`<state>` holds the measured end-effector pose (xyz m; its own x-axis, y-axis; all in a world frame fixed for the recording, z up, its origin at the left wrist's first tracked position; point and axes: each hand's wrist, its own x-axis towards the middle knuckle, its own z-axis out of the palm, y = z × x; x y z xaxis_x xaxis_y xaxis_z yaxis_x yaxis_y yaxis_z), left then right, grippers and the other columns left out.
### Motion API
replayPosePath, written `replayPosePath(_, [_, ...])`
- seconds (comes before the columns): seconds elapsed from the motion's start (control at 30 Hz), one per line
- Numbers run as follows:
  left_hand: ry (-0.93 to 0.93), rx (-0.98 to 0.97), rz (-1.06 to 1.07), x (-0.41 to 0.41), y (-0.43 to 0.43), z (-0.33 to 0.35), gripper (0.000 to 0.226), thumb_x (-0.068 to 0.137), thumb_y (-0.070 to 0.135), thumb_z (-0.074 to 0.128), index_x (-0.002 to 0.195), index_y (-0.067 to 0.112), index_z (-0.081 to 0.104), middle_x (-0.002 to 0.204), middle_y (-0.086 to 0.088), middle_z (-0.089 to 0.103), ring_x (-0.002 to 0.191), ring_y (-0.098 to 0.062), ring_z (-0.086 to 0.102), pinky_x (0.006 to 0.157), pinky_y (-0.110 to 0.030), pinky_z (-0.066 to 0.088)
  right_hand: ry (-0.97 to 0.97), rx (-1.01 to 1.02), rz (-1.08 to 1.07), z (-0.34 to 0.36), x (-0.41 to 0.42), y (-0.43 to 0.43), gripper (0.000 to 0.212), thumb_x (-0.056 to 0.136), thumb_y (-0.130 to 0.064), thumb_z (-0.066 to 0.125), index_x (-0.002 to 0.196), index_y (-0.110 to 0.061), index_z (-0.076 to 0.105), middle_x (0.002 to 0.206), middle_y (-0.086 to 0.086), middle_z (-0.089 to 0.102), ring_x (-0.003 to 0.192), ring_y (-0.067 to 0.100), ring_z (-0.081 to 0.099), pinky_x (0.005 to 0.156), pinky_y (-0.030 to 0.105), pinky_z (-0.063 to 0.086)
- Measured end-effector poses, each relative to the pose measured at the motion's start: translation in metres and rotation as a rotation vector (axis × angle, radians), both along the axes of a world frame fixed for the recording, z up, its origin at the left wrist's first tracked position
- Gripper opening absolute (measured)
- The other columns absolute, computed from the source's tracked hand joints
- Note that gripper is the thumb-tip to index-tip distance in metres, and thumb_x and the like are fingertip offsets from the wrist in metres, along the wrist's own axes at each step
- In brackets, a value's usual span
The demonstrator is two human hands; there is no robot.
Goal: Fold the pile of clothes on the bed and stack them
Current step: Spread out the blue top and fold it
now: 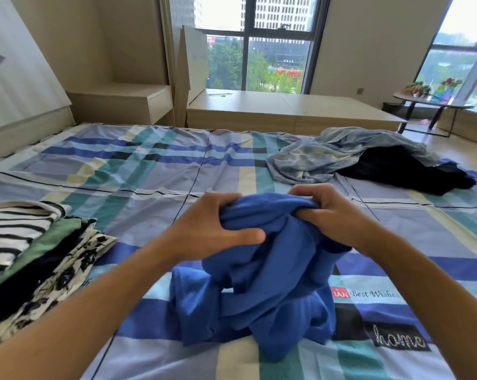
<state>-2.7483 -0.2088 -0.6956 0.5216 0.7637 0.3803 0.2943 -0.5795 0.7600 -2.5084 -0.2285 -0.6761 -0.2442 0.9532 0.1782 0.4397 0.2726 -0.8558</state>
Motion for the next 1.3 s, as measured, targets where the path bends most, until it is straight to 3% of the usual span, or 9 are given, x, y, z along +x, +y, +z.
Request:
replayPosePath(0.07, [-0.014,-0.052,0.056,-0.009,0.008,0.015,0.047,0.07,0.053,0.077,0.077,0.011,0.058,0.064,0.003,0.051,0.061,-0.005,0.047,0.053,-0.021,0.042,-0.06,0.072,-0.139,-0.002,0.014,0.01,0.025,0.085,0.01,0.063,0.087,-0.014,0.07,0.08,0.007,0.075,0.071,0.01,0.062,0.066,0.027,0.049])
replayPosePath(0.17, [0.032,0.011,0.182,-0.015,0.025,0.04,0.039,0.076,0.045,0.082,0.082,0.013,0.061,0.071,-0.008,0.06,0.064,-0.007,0.058,0.051,-0.03,0.05,-0.136,0.19,-0.305,0.003,0.029,0.026,0.024,0.083,0.006,0.07,0.083,-0.018,0.069,0.076,0.024,0.068,0.062,0.017,0.053,0.06,0.032,0.041])
replayPosePath(0.27, [0.14,0.261,0.28,-0.018,0.04,0.076,0.03,0.08,0.037,0.081,0.092,0.021,0.058,0.07,0.002,0.064,0.057,-0.001,0.055,0.056,-0.021,0.043,-0.21,0.231,-0.414,0.029,0.041,0.038,0.021,0.079,0.0,0.075,0.083,-0.019,0.069,0.074,0.015,0.068,0.061,0.02,0.055,0.06,0.032,0.043])
replayPosePath(0.4, [0.153,0.482,0.348,-0.025,0.057,0.129,0.017,0.094,0.034,0.064,0.095,0.02,0.054,0.063,-0.008,0.057,0.054,-0.01,0.046,0.057,-0.028,0.042,-0.263,0.303,-0.452,0.088,0.054,0.044,0.02,0.08,-0.002,0.073,0.078,-0.02,0.068,0.073,0.006,0.069,0.062,0.019,0.057,0.058,0.026,0.043])
replayPosePath(0.63, [0.199,0.746,0.521,-0.044,0.075,0.217,0.043,0.103,0.033,0.041,0.072,0.005,0.05,0.065,-0.01,0.052,0.066,-0.03,0.051,0.067,-0.042,0.04,-0.242,0.341,-0.566,0.191,0.083,0.052,0.019,0.082,-0.002,0.065,0.071,-0.017,0.069,0.074,0.01,0.07,0.067,0.025,0.061,0.071,0.044,0.057])
replayPosePath(0.87, [0.244,0.778,0.576,-0.052,0.067,0.257,0.058,0.095,0.049,0.028,0.072,0.001,0.052,0.065,-0.013,0.054,0.066,-0.032,0.053,0.07,-0.055,0.046,0.083,0.18,-0.53,0.225,0.068,0.041,0.013,0.1,-0.012,0.049,0.099,-0.014,0.062,0.087,0.006,0.055,0.079,0.021,0.053,0.069,0.031,0.047])
replayPosePath(1.03, [0.245,0.771,0.613,-0.064,0.062,0.262,0.061,0.101,0.046,0.032,0.068,-0.003,0.051,0.063,-0.015,0.054,0.061,-0.03,0.05,0.06,-0.043,0.039,0.137,0.241,-0.423,0.22,0.061,0.031,0.025,0.1,-0.028,0.053,0.096,-0.008,0.067,0.097,0.019,0.07,0.084,0.025,0.061,0.074,0.034,0.047])
replayPosePath(1.13, [0.228,0.76,0.619,-0.071,0.058,0.262,0.057,0.107,0.033,0.035,0.064,-0.004,0.042,0.061,-0.02,0.049,0.056,-0.025,0.042,0.056,-0.038,0.032,0.001,0.256,-0.244,0.215,0.061,0.016,0.04,0.081,-0.049,0.074,0.101,-0.016,0.063,0.1,0.006,0.071,0.086,0.018,0.065,0.078,0.033,0.049])
replayPosePath(1.3, [0.221,0.745,0.506,-0.09,0.052,0.261,0.065,0.105,0.045,0.033,0.06,0.0,0.041,0.056,-0.017,0.046,0.052,-0.019,0.038,0.057,-0.036,0.033,-0.307,0.276,-0.147,0.204,0.075,0.013,0.051,0.077,-0.01,0.084,0.11,-0.025,0.048,0.1,0.009,0.067,0.085,0.025,0.065,0.075,0.043,0.056])
